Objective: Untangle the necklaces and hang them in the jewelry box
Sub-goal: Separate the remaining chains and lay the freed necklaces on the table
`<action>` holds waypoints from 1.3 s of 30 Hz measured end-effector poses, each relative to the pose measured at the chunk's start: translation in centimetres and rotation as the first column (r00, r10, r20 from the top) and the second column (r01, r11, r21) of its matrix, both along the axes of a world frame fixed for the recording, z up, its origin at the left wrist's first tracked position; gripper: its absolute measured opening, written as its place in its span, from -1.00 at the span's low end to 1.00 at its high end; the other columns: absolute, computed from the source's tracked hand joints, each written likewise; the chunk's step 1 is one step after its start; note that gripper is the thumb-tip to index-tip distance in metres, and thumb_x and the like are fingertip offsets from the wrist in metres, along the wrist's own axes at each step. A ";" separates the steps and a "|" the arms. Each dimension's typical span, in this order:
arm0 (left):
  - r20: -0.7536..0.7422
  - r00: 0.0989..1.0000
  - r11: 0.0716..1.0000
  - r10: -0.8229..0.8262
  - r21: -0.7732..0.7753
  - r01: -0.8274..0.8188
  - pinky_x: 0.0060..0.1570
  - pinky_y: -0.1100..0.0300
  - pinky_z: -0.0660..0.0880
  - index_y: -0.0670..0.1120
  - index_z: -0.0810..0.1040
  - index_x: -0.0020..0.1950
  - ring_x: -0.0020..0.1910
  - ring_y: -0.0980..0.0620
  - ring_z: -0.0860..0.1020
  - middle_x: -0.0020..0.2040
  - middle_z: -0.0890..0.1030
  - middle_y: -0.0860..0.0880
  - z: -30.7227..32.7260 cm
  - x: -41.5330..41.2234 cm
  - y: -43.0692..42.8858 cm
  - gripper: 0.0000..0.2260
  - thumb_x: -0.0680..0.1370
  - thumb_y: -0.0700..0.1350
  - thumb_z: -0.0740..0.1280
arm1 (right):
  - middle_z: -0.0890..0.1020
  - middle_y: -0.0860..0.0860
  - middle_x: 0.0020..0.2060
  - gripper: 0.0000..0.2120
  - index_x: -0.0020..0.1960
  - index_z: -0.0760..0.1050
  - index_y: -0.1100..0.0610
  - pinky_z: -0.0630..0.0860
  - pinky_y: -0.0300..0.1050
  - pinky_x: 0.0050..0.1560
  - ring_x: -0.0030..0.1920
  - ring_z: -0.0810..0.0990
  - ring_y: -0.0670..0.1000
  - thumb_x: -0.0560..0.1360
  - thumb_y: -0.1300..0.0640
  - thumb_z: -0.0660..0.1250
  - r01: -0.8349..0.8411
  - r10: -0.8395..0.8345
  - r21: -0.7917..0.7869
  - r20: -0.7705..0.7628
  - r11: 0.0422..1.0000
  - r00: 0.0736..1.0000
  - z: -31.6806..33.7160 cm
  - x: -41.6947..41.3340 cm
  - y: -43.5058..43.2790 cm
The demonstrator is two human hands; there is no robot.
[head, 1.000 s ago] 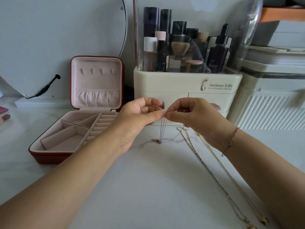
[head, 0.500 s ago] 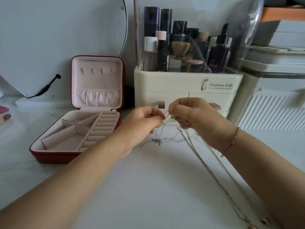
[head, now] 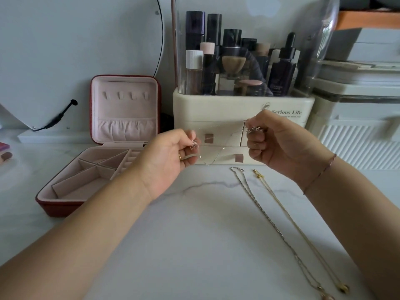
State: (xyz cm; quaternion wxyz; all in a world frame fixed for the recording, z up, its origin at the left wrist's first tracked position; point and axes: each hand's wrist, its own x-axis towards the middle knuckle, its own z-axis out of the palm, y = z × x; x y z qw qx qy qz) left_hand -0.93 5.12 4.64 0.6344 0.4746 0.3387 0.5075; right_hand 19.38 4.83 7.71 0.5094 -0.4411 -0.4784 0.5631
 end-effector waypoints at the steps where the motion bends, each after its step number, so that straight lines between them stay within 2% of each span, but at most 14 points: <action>1: 0.050 0.999 1.000 -0.003 -0.014 0.004 -0.08 0.18 0.40 -0.02 0.50 -0.40 -0.24 0.07 0.50 -0.27 0.55 0.00 0.1 -0.2 0.1 -0.90 0.27 -0.18 0.22 | 0.26 -0.04 -0.47 -0.84 -0.26 0.32 0.07 0.16 -0.22 -0.37 -0.42 0.15 -0.05 0.48 0.20 0.23 0.008 -0.008 -0.004 0.017 1.000 1.000 0.0 0.1 0.0; 4: 0.217 0.976 0.999 -0.018 -0.037 0.026 0.06 0.11 0.44 -0.06 0.50 -0.34 -0.12 0.00 0.58 -0.22 0.61 -0.03 0.4 -0.2 0.0 -0.94 0.28 -0.18 0.24 | 0.25 -0.04 -0.47 -0.78 -0.33 0.31 0.05 0.16 -0.22 -0.39 -0.43 0.13 -0.05 0.46 0.19 0.24 0.014 -0.011 -0.024 0.110 1.000 0.994 -0.3 0.0 0.1; 7: 0.370 0.929 0.996 -0.027 -0.066 0.055 0.17 0.07 0.46 -0.10 0.57 -0.30 -0.10 -0.02 0.62 -0.18 0.63 -0.06 0.6 -0.2 -0.1 -0.86 0.31 -0.15 0.22 | 0.24 -0.02 -0.46 -0.75 -0.36 0.30 0.05 0.14 -0.19 -0.38 -0.43 0.12 -0.04 0.44 0.18 0.28 0.033 -0.021 -0.042 0.258 0.999 0.966 -0.8 -0.2 0.1; 10: 0.437 0.899 0.994 -0.032 -0.084 0.076 0.19 0.05 0.48 -0.14 0.65 -0.26 -0.11 -0.02 0.62 -0.17 0.64 -0.06 0.7 -0.2 -0.1 -0.79 0.32 -0.13 0.23 | 0.24 0.00 -0.49 -0.72 -0.42 0.30 0.07 0.18 -0.19 -0.42 -0.54 0.23 -0.07 0.38 0.17 0.35 0.061 -0.036 -0.057 0.370 0.997 0.928 -1.1 -0.5 0.1; 13: 0.454 0.891 0.992 -0.016 -0.106 0.072 0.16 0.07 0.49 -0.14 0.65 -0.25 -0.12 -0.01 0.60 -0.18 0.63 -0.06 0.7 -0.1 -0.1 -0.79 0.32 -0.14 0.23 | 0.23 -0.04 -0.58 -0.58 -0.52 0.21 0.06 0.17 -0.20 -0.47 -0.55 0.19 -0.04 0.33 0.19 0.41 0.056 -0.028 -0.058 0.397 0.997 0.918 -1.3 -0.5 0.1; 15: 0.451 0.893 0.991 -0.001 -0.121 0.062 0.14 0.08 0.50 -0.14 0.63 -0.26 -0.14 -0.01 0.60 -0.20 0.62 -0.06 0.7 0.0 -0.1 -0.82 0.32 -0.15 0.23 | 0.21 -0.04 -0.57 -0.57 -0.52 0.20 0.07 0.12 -0.19 -0.46 -0.50 0.14 -0.02 0.32 0.20 0.43 0.028 -0.005 -0.051 0.414 0.998 0.910 -1.4 -0.5 0.1; 20: 0.391 0.918 0.982 0.065 -0.190 0.011 0.00 0.12 0.54 -0.12 0.56 -0.21 -0.19 0.00 0.58 -0.23 0.61 -0.05 0.3 -0.2 0.2 -0.90 0.35 -0.18 0.27 | 0.23 -0.06 -0.57 -0.57 -0.60 0.44 0.05 0.19 -0.24 -0.47 -0.52 0.15 -0.05 0.41 0.19 0.43 -0.038 0.042 -0.017 0.434 0.999 0.900 -1.0 -0.3 -0.2; 24: 0.332 0.941 0.976 0.064 -0.216 0.010 -0.26 0.25 0.52 -0.09 0.55 -0.17 -0.36 0.07 0.57 -0.31 0.57 -0.01 0.3 -0.1 0.4 -0.85 0.53 -0.19 0.20 | 0.19 -0.07 -0.56 -0.60 -0.49 0.41 0.03 0.12 -0.27 -0.51 -0.52 0.11 -0.07 0.49 0.22 0.34 -0.009 -0.015 0.098 0.238 0.995 0.971 -0.5 -0.3 -0.4; 28: 0.232 0.973 0.988 -0.009 -0.146 0.044 -0.42 0.33 0.43 -0.06 0.55 -0.10 -0.43 0.14 0.47 -0.36 0.49 0.04 0.1 0.2 0.2 -0.93 0.50 -0.18 0.27 | 0.17 -0.10 -0.58 -0.61 -0.47 0.44 0.00 0.04 -0.22 -0.46 -0.52 0.08 -0.08 0.52 0.20 0.31 -0.029 0.021 0.142 0.061 0.989 0.998 -0.2 0.0 -0.4; 31: 0.166 0.985 0.994 -0.043 -0.091 0.059 -0.39 0.33 0.43 -0.05 0.62 -0.11 -0.40 0.15 0.47 -0.35 0.50 0.05 -0.1 0.3 0.0 -0.90 0.41 -0.15 0.34 | 0.21 -0.10 -0.56 -0.99 -0.08 0.53 0.13 0.19 -0.31 -0.50 -0.51 0.12 -0.09 0.50 0.21 0.34 -0.091 0.063 0.188 0.150 0.978 0.987 -0.2 -0.5 -0.8; 32: 0.147 0.988 0.995 -0.049 -0.077 0.061 -0.39 0.33 0.44 -0.05 0.65 -0.14 -0.39 0.15 0.48 -0.34 0.51 0.05 -0.1 0.4 0.0 -0.89 0.40 -0.14 0.35 | 0.24 -0.11 -0.55 -0.90 0.00 0.53 0.16 0.22 -0.32 -0.48 -0.51 0.14 -0.09 0.49 0.22 0.36 -0.113 0.075 0.199 0.190 0.974 0.979 -0.4 -0.6 -0.8; 34: 0.112 0.992 0.997 -0.051 -0.055 0.058 -0.38 0.34 0.44 -0.04 0.70 -0.20 -0.37 0.16 0.48 -0.34 0.52 0.06 -0.1 0.5 -0.2 -0.88 0.38 -0.13 0.36 | 0.33 -0.13 -0.58 -0.86 0.03 0.55 0.20 0.19 -0.26 -0.39 -0.48 0.16 -0.09 0.48 0.23 0.37 -0.167 0.104 0.212 0.280 0.963 0.954 -0.6 -0.9 -1.0; 37: 0.079 0.995 0.998 -0.061 -0.025 0.063 -0.32 0.32 0.44 -0.03 0.71 -0.21 -0.34 0.16 0.50 -0.33 0.53 0.07 -0.1 0.6 -0.3 -0.88 0.37 -0.11 0.37 | 0.43 0.13 -0.52 -0.92 -0.07 0.62 0.18 0.15 -0.19 -0.35 -0.47 0.16 -0.08 0.45 0.21 0.41 -0.205 0.113 0.205 0.384 0.957 0.916 -0.9 -1.7 -1.3; 39: 0.065 0.995 0.997 -0.071 -0.007 0.072 -0.26 0.31 0.46 -0.01 0.71 -0.21 -0.30 0.17 0.52 -0.30 0.57 0.09 -0.1 0.6 -0.3 -0.88 0.36 -0.10 0.36 | 0.33 0.00 -0.57 -0.90 -0.06 0.65 0.14 0.17 -0.23 -0.35 -0.48 0.17 -0.09 0.43 0.17 0.45 -0.171 0.054 0.211 0.469 0.963 0.881 -1.3 -1.9 -1.2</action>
